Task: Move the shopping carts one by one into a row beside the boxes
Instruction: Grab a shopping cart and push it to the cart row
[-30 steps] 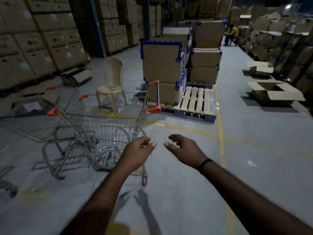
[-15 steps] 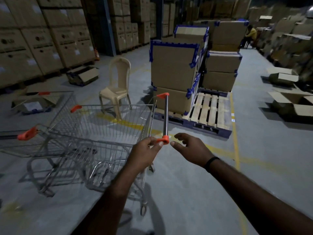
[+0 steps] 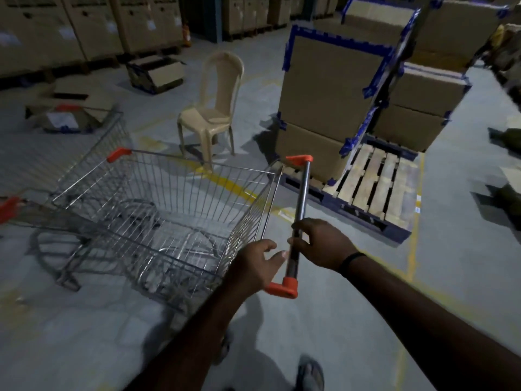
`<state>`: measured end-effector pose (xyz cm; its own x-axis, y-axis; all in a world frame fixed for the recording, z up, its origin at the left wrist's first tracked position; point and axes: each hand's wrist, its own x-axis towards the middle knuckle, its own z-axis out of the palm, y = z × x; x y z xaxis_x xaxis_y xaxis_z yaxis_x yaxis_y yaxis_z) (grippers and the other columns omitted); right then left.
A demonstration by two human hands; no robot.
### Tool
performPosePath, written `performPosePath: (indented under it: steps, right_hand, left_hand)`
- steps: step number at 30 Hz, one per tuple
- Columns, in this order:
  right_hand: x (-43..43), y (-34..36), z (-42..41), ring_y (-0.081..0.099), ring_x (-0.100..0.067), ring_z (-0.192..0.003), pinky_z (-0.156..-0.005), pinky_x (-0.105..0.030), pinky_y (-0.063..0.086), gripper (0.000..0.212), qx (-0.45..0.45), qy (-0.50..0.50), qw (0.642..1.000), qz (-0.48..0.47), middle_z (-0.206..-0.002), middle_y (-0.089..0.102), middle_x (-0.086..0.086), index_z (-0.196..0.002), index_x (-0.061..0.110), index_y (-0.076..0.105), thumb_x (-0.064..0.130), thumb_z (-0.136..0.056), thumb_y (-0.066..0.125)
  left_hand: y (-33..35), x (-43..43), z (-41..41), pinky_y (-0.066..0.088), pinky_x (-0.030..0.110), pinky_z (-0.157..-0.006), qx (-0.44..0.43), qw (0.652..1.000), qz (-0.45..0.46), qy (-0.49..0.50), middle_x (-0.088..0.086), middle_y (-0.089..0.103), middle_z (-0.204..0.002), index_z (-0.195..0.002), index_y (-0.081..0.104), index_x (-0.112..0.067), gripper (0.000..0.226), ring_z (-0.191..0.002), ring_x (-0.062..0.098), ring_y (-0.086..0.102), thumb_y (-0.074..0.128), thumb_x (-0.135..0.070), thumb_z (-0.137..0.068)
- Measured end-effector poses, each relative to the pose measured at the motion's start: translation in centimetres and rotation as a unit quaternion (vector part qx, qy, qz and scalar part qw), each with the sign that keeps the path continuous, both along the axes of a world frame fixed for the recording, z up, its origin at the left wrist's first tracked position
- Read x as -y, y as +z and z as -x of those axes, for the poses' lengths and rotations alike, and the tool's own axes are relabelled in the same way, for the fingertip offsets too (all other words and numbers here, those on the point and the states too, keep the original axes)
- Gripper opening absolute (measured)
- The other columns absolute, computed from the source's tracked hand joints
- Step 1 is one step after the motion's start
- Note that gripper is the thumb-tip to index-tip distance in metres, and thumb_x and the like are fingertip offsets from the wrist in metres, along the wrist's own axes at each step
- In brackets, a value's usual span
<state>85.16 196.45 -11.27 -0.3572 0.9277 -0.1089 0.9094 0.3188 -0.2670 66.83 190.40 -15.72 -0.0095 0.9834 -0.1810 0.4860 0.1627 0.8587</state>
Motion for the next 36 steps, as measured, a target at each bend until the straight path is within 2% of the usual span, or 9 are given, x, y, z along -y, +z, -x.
performPosePath:
  steps: [5, 12, 18, 21, 24, 27, 29, 33, 36]
  right_hand:
    - [-7.7, -2.1, -0.7, 0.058, -0.028, -0.116, -0.099, -0.047, 0.043, 0.053, 0.127, 0.162, 0.976, -0.073, -0.111, 0.068, 0.001, -0.116, 0.024, 0.069, 0.062, -0.088, 0.045]
    - [-17.7, -4.0, -1.0, 0.066, -0.029, -0.095, -0.094, -0.040, 0.045, 0.071, 0.108, 0.341, 0.931, -0.067, -0.092, 0.074, -0.001, -0.102, 0.022, 0.076, 0.073, -0.080, 0.030]
    - [-22.0, -3.6, -1.9, 0.069, -0.022, -0.098, -0.088, -0.035, 0.051, 0.081, 0.083, 0.416, 0.904, -0.062, -0.096, 0.075, 0.002, -0.106, 0.027, 0.075, 0.081, -0.081, 0.019]
    - [-23.1, -3.9, -1.6, 0.067, -0.020, -0.103, -0.092, -0.036, 0.047, 0.096, 0.077, 0.440, 0.892, -0.072, -0.097, 0.075, 0.005, -0.106, 0.029, 0.073, 0.090, -0.071, 0.007]
    - [-23.7, -4.5, -1.4, 0.069, -0.020, -0.100, -0.084, -0.030, 0.049, 0.098, 0.052, 0.464, 0.879, -0.099, -0.094, 0.074, 0.005, -0.102, 0.031, 0.073, 0.092, -0.068, 0.004]
    - [-24.0, -5.2, -1.5, 0.069, -0.020, -0.096, -0.074, -0.029, 0.046, 0.086, 0.056, 0.491, 0.862, -0.117, -0.090, 0.072, 0.003, -0.089, 0.031, 0.070, 0.087, -0.072, 0.006]
    - [-23.6, -5.3, -1.7, 0.069, -0.020, -0.095, -0.072, -0.030, 0.047, 0.086, 0.053, 0.511, 0.847, -0.134, -0.091, 0.072, 0.003, -0.086, 0.029, 0.068, 0.085, -0.075, 0.003]
    - [-22.0, -5.3, -2.5, 0.062, -0.020, -0.111, -0.086, -0.035, 0.049, 0.075, 0.019, 0.528, 0.843, -0.099, -0.115, 0.064, 0.005, -0.105, 0.032, 0.066, 0.081, -0.083, 0.013]
    - [-20.6, -5.7, -3.3, 0.055, -0.026, -0.123, -0.097, -0.043, 0.049, 0.085, -0.008, 0.528, 0.847, -0.069, -0.135, 0.054, 0.000, -0.130, 0.030, 0.060, 0.082, -0.080, 0.017]
  left_hand:
    - [-1.5, -3.3, -1.1, 0.049, 0.028, -0.090, -0.058, 0.997, 0.033, 0.031, -0.004, 0.069, -0.119, -0.117, 0.068, -0.023, 0.041, -0.107, 0.015, 0.064, 0.067, -0.051, -0.088]
    - [-2.3, -8.8, -4.2, 0.058, 0.033, -0.074, -0.074, 0.979, 0.046, 0.186, -0.003, 0.067, -0.100, -0.100, 0.069, -0.025, 0.037, -0.083, 0.018, 0.070, 0.066, -0.056, -0.080]
    - [-2.0, -9.8, -7.6, 0.052, 0.037, -0.092, -0.152, 0.949, 0.070, 0.269, -0.004, 0.069, -0.112, -0.106, 0.072, -0.029, 0.065, -0.102, 0.019, 0.066, 0.046, -0.074, -0.067]
    - [-2.7, -8.9, -8.9, 0.051, 0.036, -0.093, -0.195, 0.935, 0.043, 0.292, -0.005, 0.068, -0.113, -0.103, 0.074, -0.024, 0.065, -0.104, 0.018, 0.065, 0.041, -0.072, -0.075]
    - [-3.2, -7.8, -10.1, 0.050, 0.037, -0.092, -0.215, 0.925, 0.010, 0.312, -0.003, 0.067, -0.117, -0.105, 0.074, -0.022, 0.063, -0.107, 0.020, 0.064, 0.040, -0.070, -0.084]
    - [-1.9, -6.9, -11.7, 0.034, 0.041, -0.113, -0.295, 0.911, 0.106, 0.269, -0.002, 0.045, -0.153, -0.122, 0.069, -0.028, 0.065, -0.139, 0.024, 0.042, 0.028, -0.071, -0.095]
    - [-1.0, -6.0, -12.5, 0.023, 0.052, -0.118, -0.284, 0.904, 0.184, 0.262, -0.003, 0.024, -0.165, -0.128, 0.065, -0.031, 0.075, -0.150, 0.025, 0.022, 0.018, -0.078, -0.093]
    - [0.6, -4.0, -14.0, 0.024, 0.055, -0.118, -0.242, 0.883, 0.257, 0.311, -0.001, 0.015, -0.167, -0.146, 0.048, -0.033, 0.105, -0.151, 0.028, 0.018, 0.011, -0.098, -0.072]
    - [2.1, -2.4, -15.1, 0.024, 0.043, -0.117, -0.248, 0.876, 0.284, 0.300, 0.004, 0.016, -0.167, -0.141, 0.057, -0.025, 0.097, -0.150, 0.029, 0.024, 0.022, -0.092, -0.080]
